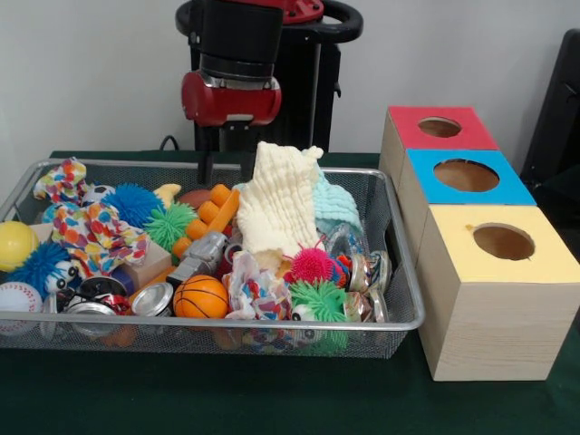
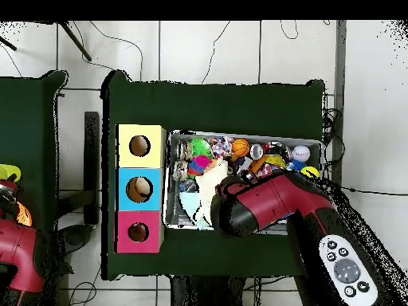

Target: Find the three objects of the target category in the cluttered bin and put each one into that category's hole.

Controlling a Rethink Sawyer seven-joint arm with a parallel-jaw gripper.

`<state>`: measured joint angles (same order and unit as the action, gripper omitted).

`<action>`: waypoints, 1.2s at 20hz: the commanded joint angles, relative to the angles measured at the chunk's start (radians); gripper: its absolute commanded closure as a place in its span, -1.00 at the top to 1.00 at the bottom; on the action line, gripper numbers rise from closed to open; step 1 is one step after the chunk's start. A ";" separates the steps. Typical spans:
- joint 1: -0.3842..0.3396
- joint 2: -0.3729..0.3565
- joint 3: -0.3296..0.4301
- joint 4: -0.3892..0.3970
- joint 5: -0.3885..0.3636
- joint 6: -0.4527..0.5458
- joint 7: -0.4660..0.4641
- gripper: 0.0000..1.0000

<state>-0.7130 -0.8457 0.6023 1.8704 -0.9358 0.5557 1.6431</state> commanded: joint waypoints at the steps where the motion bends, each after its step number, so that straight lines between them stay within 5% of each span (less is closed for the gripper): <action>1: -0.026 0.082 -0.024 -0.059 -0.113 0.036 -0.194 1.00; 5: 0.014 0.129 -0.088 -0.044 -0.226 0.022 -0.139 1.00; 12: -0.032 0.136 -0.097 0.065 -0.228 -0.024 -0.112 1.00; 16: -0.099 0.172 -0.051 0.108 -0.163 0.014 -0.220 1.00; 24: -0.121 0.213 -0.066 0.116 -0.213 0.024 -0.230 1.00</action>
<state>-0.8128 -0.6931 0.5458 1.9366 -1.0810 0.5553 1.6431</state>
